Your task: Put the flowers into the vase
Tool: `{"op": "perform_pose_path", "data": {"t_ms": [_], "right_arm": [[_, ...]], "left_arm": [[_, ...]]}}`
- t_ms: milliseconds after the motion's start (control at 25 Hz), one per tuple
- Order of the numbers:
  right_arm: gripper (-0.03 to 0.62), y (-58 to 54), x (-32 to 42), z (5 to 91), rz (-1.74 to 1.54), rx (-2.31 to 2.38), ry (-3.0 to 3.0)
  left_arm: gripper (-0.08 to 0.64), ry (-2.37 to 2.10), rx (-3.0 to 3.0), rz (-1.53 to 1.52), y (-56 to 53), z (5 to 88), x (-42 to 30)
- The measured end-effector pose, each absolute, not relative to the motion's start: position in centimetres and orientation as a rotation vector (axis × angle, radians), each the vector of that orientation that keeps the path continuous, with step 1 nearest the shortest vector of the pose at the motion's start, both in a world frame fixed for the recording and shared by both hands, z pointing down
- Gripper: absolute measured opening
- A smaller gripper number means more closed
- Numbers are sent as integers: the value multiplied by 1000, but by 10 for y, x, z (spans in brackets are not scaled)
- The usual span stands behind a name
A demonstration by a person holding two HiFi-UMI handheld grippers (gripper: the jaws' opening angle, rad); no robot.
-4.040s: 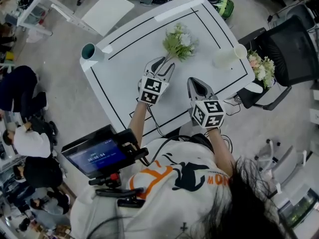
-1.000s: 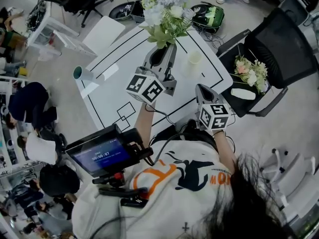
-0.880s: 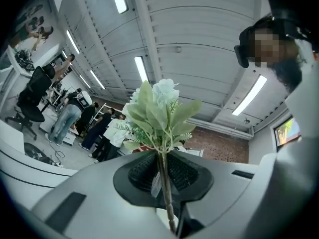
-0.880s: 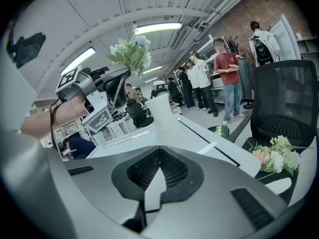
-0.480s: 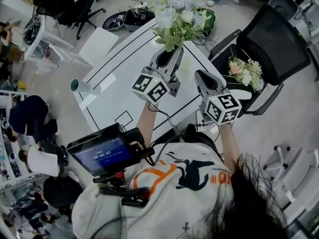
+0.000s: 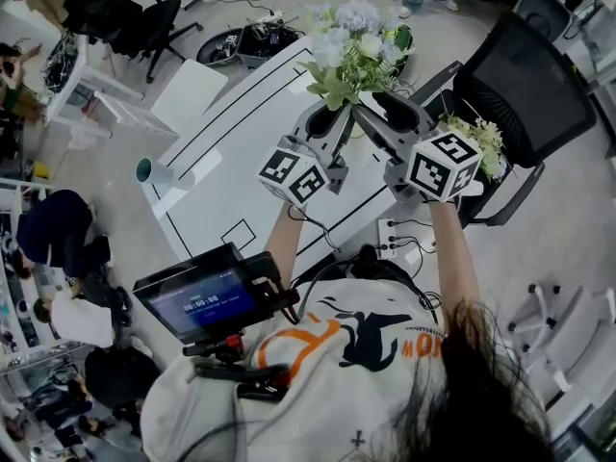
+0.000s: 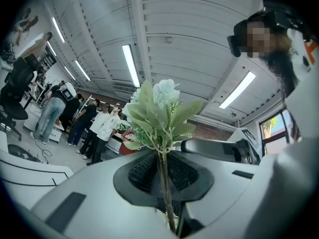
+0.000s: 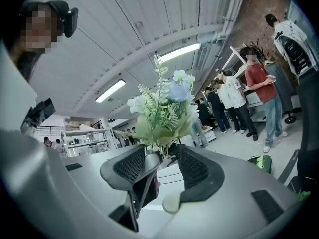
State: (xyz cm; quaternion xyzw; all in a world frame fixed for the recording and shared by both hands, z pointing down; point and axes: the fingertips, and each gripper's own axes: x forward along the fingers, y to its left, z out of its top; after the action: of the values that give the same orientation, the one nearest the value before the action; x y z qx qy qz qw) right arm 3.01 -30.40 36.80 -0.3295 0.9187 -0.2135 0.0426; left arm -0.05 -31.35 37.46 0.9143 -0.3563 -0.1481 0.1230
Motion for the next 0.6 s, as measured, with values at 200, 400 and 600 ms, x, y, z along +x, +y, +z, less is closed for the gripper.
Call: {"op": "perform_pose_path", "data": {"t_ms": [200, 400, 600], "right_arm": [[222, -312, 22, 363, -702, -934, 2820], [222, -318, 20, 367, -755, -937, 2802], [138, -327, 25, 362, -724, -999, 2770]], "left_arm": [[66, -1036, 2672, -389, -313, 384, 3], [66, -1016, 2676, -380, -311, 388, 5], [66, -989, 2693, -387, -311, 385, 11]]}}
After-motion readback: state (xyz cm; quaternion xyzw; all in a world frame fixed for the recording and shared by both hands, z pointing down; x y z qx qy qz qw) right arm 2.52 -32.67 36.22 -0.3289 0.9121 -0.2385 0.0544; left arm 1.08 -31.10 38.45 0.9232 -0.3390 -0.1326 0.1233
